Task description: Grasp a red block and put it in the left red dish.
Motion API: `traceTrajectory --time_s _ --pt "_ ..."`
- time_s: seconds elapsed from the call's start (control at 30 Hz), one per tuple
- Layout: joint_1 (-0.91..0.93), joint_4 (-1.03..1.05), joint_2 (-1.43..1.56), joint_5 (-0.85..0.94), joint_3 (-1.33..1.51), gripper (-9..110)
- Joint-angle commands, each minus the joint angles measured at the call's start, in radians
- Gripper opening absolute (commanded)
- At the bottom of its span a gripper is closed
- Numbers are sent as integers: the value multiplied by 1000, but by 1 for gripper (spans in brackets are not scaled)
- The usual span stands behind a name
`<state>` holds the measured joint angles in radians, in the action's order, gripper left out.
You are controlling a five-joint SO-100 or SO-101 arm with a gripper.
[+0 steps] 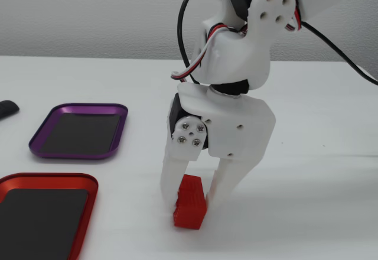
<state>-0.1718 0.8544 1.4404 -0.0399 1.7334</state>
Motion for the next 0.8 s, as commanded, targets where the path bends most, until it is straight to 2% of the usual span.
traceTrajectory --time_s 0.0,0.17,0.43,0.6,0.77 --pt "-6 5 23 2 -2 0" --pt "-12 80 112 2 -15 0" --pt "-14 55 514 3 -15 0" --pt "-12 -186 684 3 26 0" --pt "-12 -515 683 3 147 0"
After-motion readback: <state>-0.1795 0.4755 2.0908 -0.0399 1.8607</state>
